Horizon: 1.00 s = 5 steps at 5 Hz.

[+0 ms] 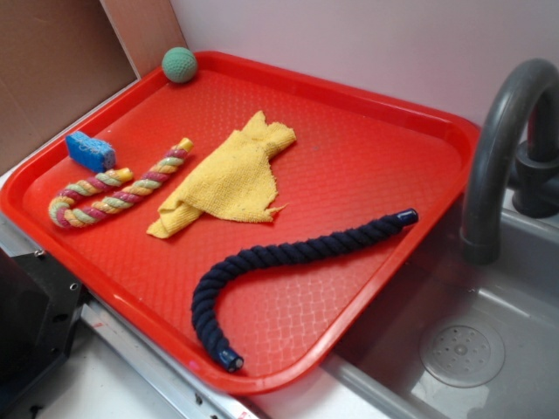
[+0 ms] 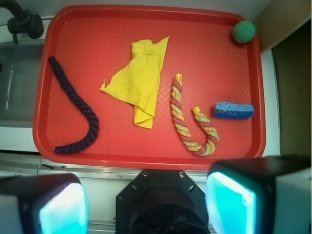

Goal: Grab the blue sponge.

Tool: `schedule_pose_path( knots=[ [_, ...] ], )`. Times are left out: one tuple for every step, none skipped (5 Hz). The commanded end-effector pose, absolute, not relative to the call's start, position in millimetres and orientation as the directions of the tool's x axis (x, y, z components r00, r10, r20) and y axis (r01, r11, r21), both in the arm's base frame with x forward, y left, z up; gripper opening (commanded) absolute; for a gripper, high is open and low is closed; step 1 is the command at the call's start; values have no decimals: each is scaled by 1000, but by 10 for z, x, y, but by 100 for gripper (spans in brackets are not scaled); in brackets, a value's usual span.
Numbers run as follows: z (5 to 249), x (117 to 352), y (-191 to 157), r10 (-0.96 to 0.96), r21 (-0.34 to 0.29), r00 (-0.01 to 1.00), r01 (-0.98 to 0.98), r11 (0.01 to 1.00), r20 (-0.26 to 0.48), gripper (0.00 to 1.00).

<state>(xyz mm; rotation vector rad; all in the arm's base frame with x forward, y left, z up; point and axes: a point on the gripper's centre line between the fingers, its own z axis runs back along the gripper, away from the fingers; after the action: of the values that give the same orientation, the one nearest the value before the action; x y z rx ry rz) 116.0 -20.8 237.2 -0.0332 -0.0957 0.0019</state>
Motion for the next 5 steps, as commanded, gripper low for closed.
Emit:
schedule_pose_path(
  knots=[
    [2372,1160,-208,3,-33,995,0,999,96,100],
    [2271,1224,17,244,3,955,-248,969,170,100],
    [2046,1372,298,470,-11,854,-480,877,222,100],
    [1765,1443,594,658,31,717,-681,731,230,100],
    [1553,1496,834,801,67,533,-841,537,273,100]
  ],
)
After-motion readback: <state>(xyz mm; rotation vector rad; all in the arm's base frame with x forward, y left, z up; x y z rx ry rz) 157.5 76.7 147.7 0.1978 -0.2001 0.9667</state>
